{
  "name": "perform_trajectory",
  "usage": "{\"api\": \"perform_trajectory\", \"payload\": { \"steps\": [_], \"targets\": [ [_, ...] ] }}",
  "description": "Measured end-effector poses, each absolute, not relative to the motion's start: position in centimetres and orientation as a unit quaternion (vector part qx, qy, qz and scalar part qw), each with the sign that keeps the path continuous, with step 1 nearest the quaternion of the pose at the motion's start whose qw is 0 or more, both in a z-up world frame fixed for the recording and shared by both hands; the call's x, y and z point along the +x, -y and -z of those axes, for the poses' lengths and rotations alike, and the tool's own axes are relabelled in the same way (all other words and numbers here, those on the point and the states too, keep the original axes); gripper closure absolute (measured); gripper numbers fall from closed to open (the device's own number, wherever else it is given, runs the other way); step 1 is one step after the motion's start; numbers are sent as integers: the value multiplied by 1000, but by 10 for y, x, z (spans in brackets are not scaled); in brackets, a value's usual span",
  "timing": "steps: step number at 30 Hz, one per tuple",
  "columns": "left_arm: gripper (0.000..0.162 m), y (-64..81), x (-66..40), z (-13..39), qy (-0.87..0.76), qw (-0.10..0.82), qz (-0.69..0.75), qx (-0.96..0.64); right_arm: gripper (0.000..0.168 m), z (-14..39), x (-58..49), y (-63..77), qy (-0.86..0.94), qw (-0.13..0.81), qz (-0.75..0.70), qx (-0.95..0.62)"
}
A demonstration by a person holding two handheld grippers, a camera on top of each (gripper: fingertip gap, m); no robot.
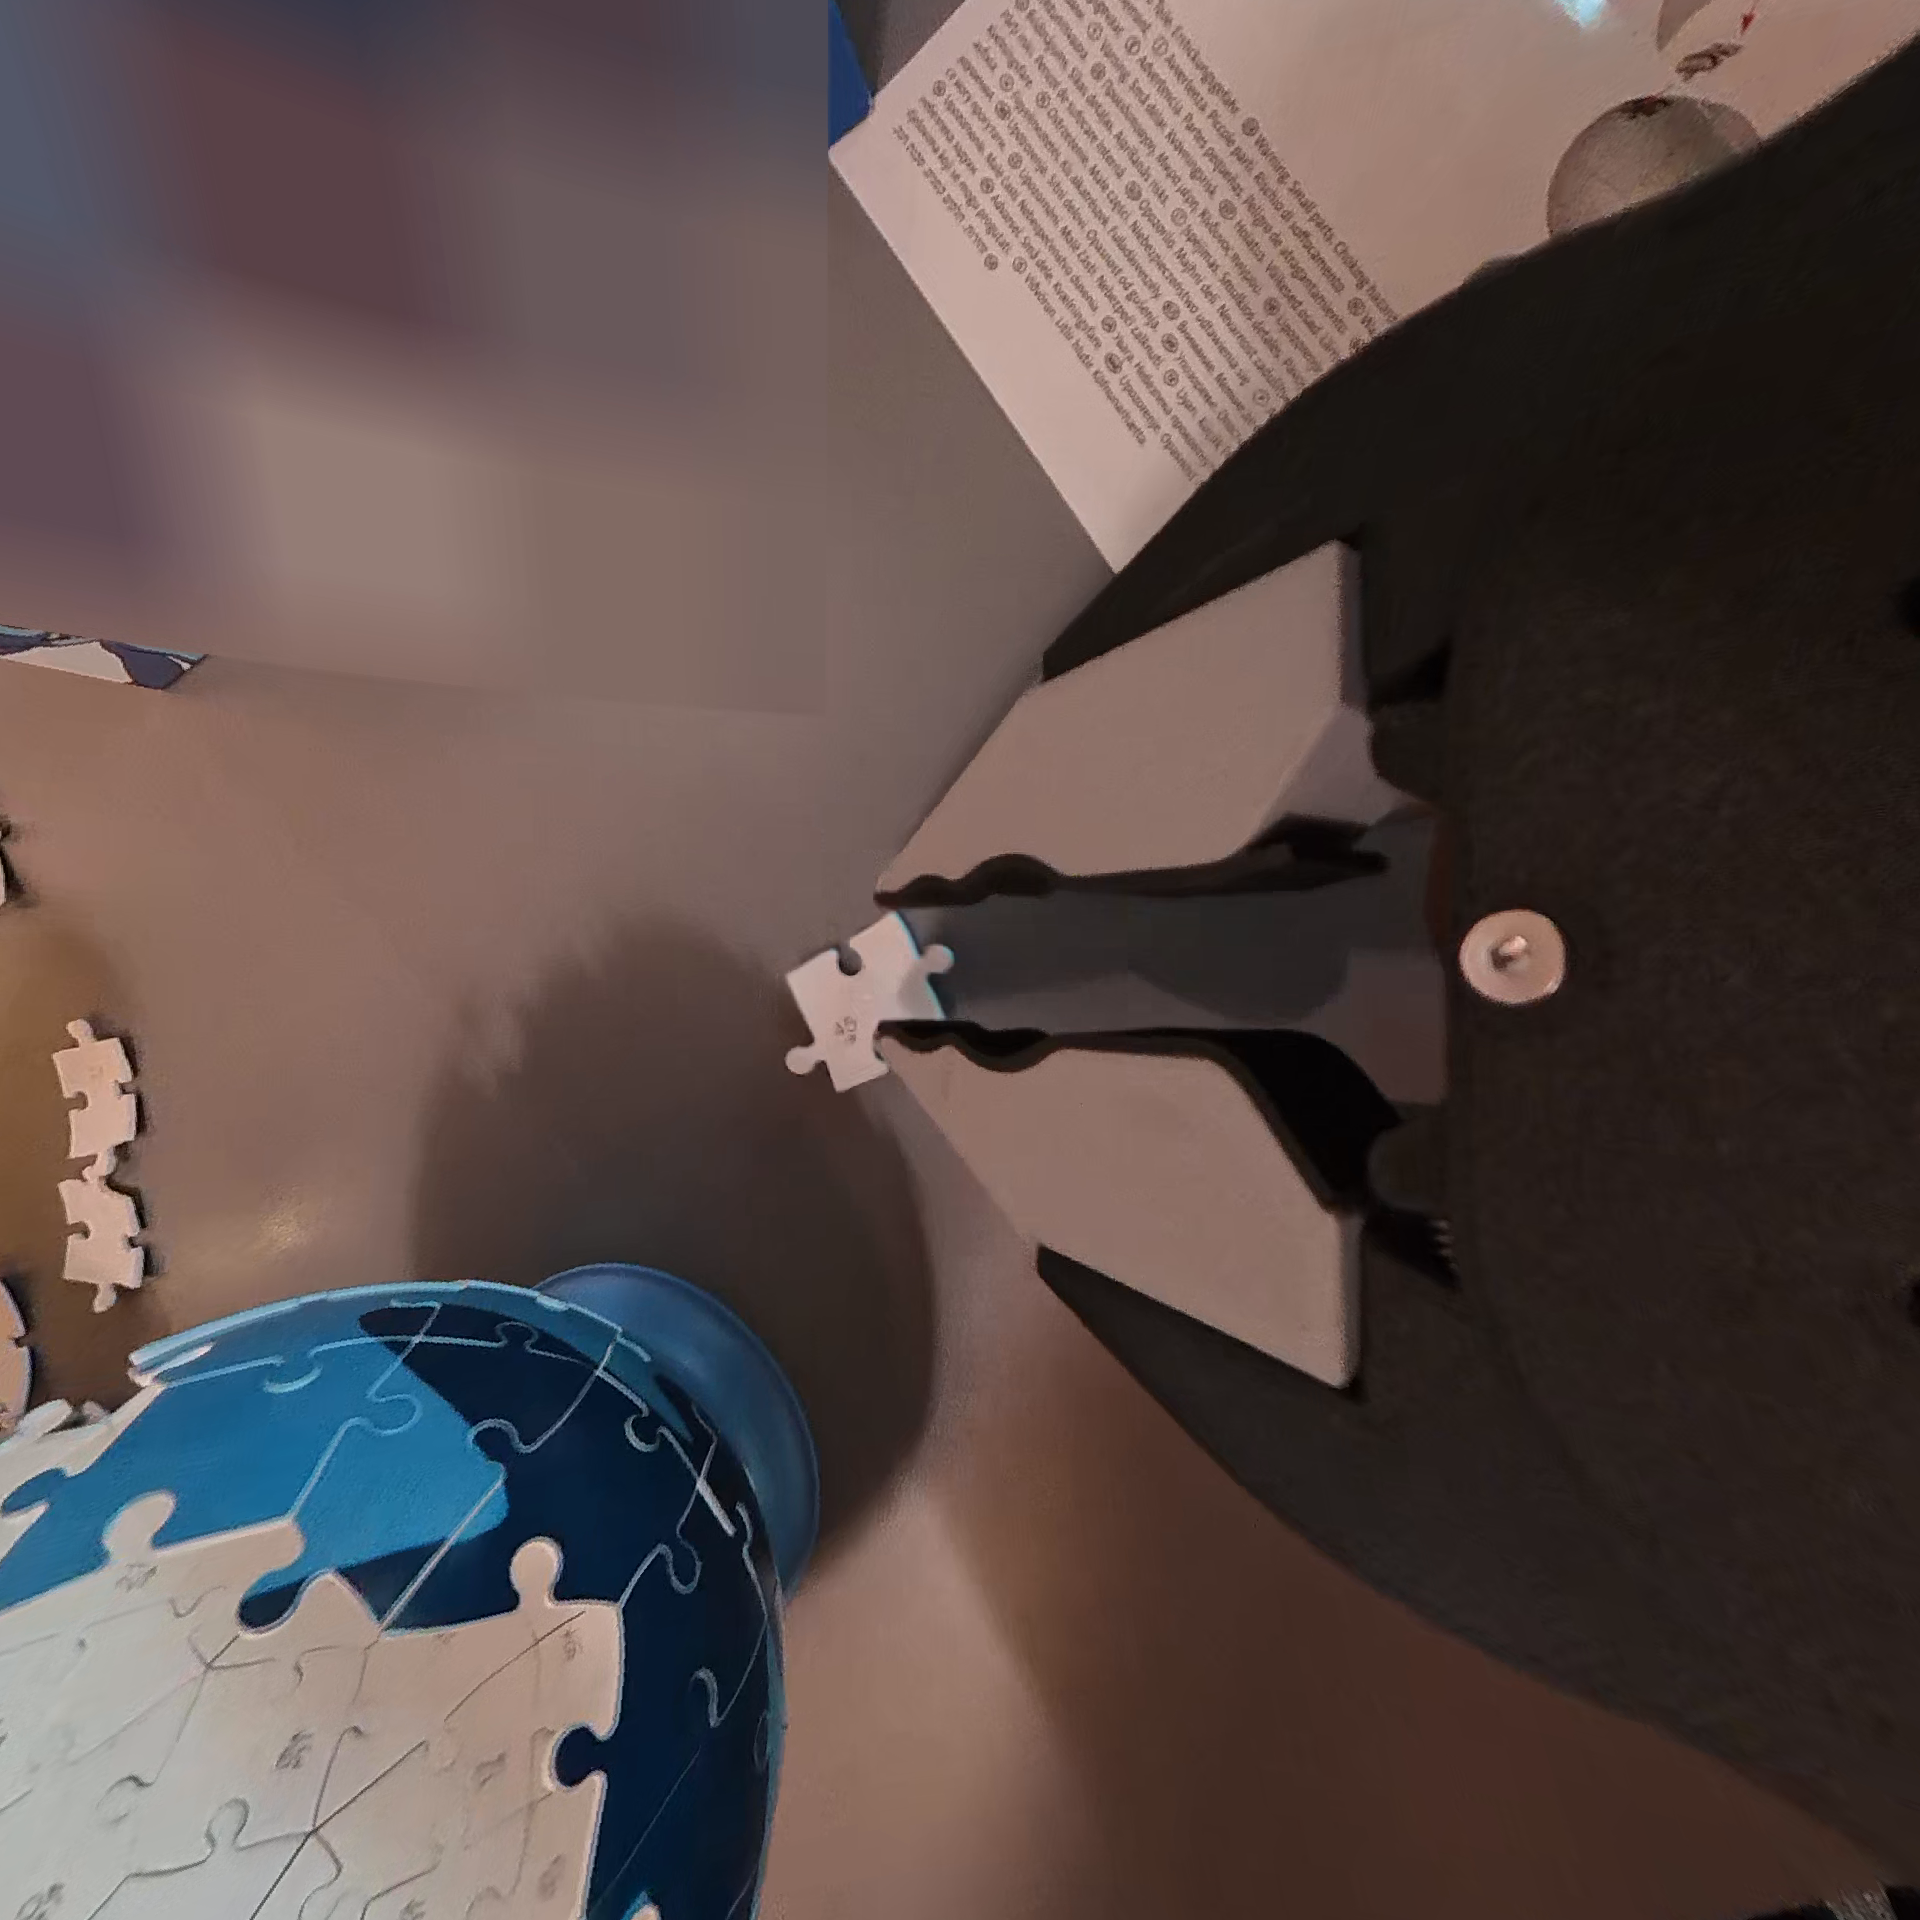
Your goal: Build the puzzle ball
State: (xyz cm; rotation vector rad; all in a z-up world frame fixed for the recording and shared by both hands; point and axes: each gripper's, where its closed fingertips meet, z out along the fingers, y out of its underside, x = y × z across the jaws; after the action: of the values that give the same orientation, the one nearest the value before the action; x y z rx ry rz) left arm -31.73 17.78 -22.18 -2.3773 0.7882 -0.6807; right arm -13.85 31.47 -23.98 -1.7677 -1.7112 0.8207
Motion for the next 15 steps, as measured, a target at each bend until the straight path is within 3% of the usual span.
{"api": "perform_trajectory", "payload": {
  "steps": [8, 15],
  "targets": [
    [88, -169, -298, 227, -346, 293, 217, -865, 111, 211, -134, -277, 687, 310, -356, -553],
    [74, -178, -268, 226, -397, 337, 173, -836, 98, 203, -149, -233, 737, 335, -366, -459]
  ]
}}
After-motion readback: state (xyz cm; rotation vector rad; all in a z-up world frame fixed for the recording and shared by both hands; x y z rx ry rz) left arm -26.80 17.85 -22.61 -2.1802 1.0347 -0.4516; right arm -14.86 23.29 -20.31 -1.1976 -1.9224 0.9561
